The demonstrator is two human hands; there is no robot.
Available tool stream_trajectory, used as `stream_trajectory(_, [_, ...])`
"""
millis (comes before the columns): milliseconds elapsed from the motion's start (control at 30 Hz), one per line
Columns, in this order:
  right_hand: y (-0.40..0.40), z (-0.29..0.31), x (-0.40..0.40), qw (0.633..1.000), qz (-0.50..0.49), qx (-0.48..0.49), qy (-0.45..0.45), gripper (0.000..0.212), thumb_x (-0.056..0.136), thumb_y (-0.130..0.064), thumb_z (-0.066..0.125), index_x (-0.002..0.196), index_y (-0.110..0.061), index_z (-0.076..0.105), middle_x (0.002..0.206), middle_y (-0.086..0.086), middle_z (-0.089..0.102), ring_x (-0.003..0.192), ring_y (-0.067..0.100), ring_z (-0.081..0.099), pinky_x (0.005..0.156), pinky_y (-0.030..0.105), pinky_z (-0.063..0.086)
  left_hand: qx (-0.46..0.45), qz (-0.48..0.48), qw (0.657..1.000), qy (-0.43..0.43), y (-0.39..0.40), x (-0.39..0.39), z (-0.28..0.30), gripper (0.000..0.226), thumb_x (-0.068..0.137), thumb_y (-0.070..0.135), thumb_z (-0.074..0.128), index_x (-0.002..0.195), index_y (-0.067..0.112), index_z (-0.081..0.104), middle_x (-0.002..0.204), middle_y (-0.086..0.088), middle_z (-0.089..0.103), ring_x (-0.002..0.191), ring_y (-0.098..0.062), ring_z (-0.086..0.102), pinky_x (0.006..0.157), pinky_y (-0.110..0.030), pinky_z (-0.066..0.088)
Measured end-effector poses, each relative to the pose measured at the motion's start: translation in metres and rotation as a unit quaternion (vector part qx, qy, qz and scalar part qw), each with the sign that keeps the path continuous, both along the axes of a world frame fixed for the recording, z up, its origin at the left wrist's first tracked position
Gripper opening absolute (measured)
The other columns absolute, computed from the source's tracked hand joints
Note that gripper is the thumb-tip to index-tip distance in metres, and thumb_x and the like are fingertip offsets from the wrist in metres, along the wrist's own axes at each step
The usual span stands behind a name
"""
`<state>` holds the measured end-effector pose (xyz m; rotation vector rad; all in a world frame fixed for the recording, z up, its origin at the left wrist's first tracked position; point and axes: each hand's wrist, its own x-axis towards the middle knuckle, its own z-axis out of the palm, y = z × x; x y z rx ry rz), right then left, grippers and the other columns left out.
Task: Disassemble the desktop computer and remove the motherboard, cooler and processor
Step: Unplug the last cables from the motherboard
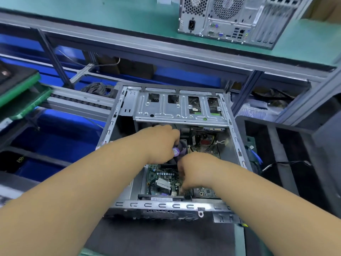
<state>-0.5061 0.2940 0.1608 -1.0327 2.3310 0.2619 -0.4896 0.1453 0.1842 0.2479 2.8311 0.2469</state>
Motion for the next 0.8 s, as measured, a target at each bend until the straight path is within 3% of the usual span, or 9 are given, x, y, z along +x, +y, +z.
stream_trajectory(67, [0.001,-0.002,0.004,1.000,-0.010,0.021,-0.014,0.024,0.080,-0.025,0.070,0.102,-0.014,0.069,0.096,0.003,0.069,0.084,0.023,0.063,0.070,0.031,0.053,0.016,-0.001,1.000,-0.020,0.004,0.012,0.003,0.014,0.086,0.024,0.051,0.099,0.027,0.054,0.108,0.002,0.055,0.091,-0.019,0.052,0.078,-0.033,0.044])
stream_trajectory(133, [0.004,-0.003,0.006,0.999,-0.029,0.019,-0.015,0.020,0.080,-0.017,0.065,0.100,-0.013,0.070,0.092,0.005,0.068,0.080,0.024,0.062,0.070,0.032,0.053,0.007,-0.007,0.999,-0.050,0.009,0.021,0.001,0.016,0.086,0.020,0.049,0.096,0.024,0.060,0.103,0.001,0.062,0.091,-0.021,0.057,0.081,-0.037,0.049])
stream_trajectory(233, [0.011,0.000,0.009,0.997,-0.076,-0.026,-0.023,0.021,0.077,-0.013,0.064,0.094,-0.017,0.075,0.084,0.000,0.070,0.071,0.018,0.062,0.069,0.028,0.055,-0.032,-0.013,0.995,-0.096,0.013,0.030,-0.004,0.022,0.085,0.021,0.051,0.100,0.028,0.065,0.103,0.005,0.065,0.094,-0.020,0.058,0.081,-0.034,0.050])
stream_trajectory(333, [0.019,0.007,0.009,0.983,-0.141,-0.097,-0.067,0.024,0.075,-0.010,0.067,0.089,-0.026,0.078,0.071,-0.014,0.068,0.060,0.003,0.058,0.061,0.020,0.051,-0.119,-0.041,0.981,-0.147,0.019,0.035,-0.012,0.034,0.088,0.022,0.048,0.116,0.035,0.062,0.118,0.007,0.062,0.103,-0.020,0.057,0.077,-0.030,0.044])
stream_trajectory(400, [0.022,0.009,0.010,0.989,-0.107,-0.050,-0.095,0.026,0.080,-0.006,0.064,0.092,-0.024,0.079,0.072,-0.015,0.068,0.061,0.002,0.057,0.061,0.020,0.048,-0.163,-0.063,0.967,-0.185,0.024,0.035,-0.018,0.039,0.091,0.017,0.044,0.126,0.027,0.060,0.128,0.002,0.059,0.110,-0.022,0.056,0.088,-0.035,0.048])
stream_trajectory(467, [0.022,0.005,0.014,0.992,-0.046,0.050,-0.107,0.021,0.090,-0.008,0.053,0.090,-0.012,0.073,0.078,-0.005,0.064,0.070,0.016,0.055,0.069,0.027,0.048,-0.161,-0.083,0.957,-0.226,0.030,0.034,-0.021,0.037,0.095,0.013,0.042,0.128,0.016,0.059,0.131,-0.006,0.058,0.101,-0.021,0.053,0.096,-0.037,0.046])
stream_trajectory(567, [0.019,-0.007,0.016,0.989,-0.012,0.125,-0.077,0.035,0.100,-0.018,0.042,0.067,-0.009,0.048,0.070,0.001,0.045,0.065,0.020,0.044,0.067,0.032,0.040,-0.136,-0.107,0.948,-0.267,0.038,0.033,-0.021,0.035,0.100,0.018,0.041,0.128,0.008,0.059,0.130,-0.011,0.058,0.093,-0.020,0.045,0.084,-0.031,0.039])
stream_trajectory(700, [0.018,-0.013,0.008,0.994,-0.022,0.103,-0.006,0.029,0.090,-0.016,0.051,0.061,-0.012,0.048,0.061,0.002,0.046,0.056,0.020,0.041,0.059,0.030,0.041,-0.111,-0.101,0.949,-0.278,0.035,0.033,-0.021,0.036,0.101,0.022,0.040,0.125,0.003,0.059,0.120,-0.013,0.059,0.088,-0.020,0.041,0.078,-0.027,0.032])
stream_trajectory(800, [0.021,-0.014,0.004,0.993,-0.092,0.026,0.063,0.027,0.083,-0.014,0.056,0.058,-0.015,0.045,0.060,0.001,0.044,0.052,0.017,0.040,0.047,0.024,0.034,-0.108,-0.100,0.951,-0.273,0.034,0.033,-0.022,0.037,0.101,0.021,0.039,0.126,0.003,0.059,0.130,-0.013,0.057,0.091,-0.019,0.042,0.081,-0.029,0.035])
